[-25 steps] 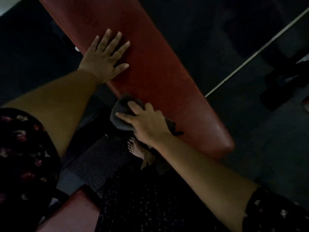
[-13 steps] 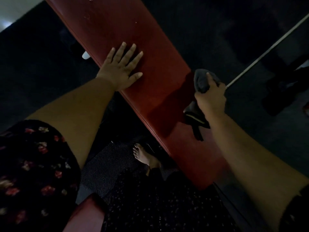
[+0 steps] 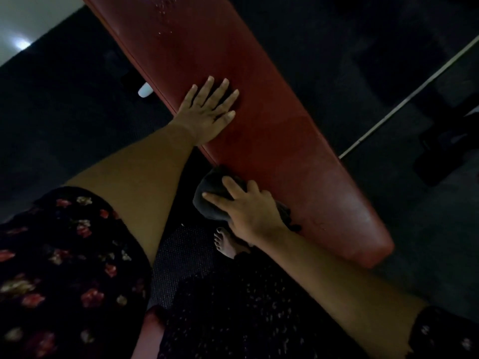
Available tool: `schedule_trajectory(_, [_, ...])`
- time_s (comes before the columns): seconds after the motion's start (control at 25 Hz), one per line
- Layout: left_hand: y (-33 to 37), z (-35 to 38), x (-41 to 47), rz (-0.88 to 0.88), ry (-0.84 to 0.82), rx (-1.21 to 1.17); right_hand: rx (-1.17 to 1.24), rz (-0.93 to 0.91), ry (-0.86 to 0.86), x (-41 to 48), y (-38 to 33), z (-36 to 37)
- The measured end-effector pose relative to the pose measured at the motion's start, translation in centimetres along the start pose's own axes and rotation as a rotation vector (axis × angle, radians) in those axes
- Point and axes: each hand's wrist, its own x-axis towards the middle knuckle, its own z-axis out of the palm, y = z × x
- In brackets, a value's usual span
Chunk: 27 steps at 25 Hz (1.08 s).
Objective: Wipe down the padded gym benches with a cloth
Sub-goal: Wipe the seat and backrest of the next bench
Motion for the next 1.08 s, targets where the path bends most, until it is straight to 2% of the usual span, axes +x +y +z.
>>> schedule_trajectory(0.08, [0.1, -0.1, 0.1, -0.004, -0.016, -0.021, -0.030, 0.073, 0.048, -0.2, 2.9, -1.3])
schedule_trajectory(0.32, [-0.2, 0.1, 0.3, 0.001, -0.031, -0.051, -0.001, 0.723, 0.120, -0.3, 16.5, -6.4])
schedule_trajectory(0.44, [-0.5, 0.3, 0.4, 0.007, -0.017, -0.057, 0.091, 0.863, 0.166, 2.8, 17.9, -7.9])
schedule_trajectory(0.64, [-0.6, 0.4, 0.4, 0.006, 0.002, -0.078, 0.062, 0.745, 0.156, 4.4, 8.9, -6.0])
schedule_trajectory(0.76, [-0.7, 0.2, 0.3, 0.015, 0.011, -0.120, 0.011, 0.540, 0.054, 2.9, 2.8, -3.4])
schedule_trajectory(0.84, [-0.5, 0.0, 0.4, 0.014, -0.001, -0.118, -0.037, 0.383, 0.066, 2.9, -0.1, -2.0])
schedule_trajectory(1.0, [-0.8, 0.3, 0.2, 0.039, 0.021, -0.165, -0.083, -0.033, -0.043, 4.8, -1.6, -1.7])
schedule_trajectory(1.08, [-1.1, 0.6, -0.6, 0.119, 0.156, -0.278, -0.078, -0.022, 0.057, 5.3, 0.0, -2.7])
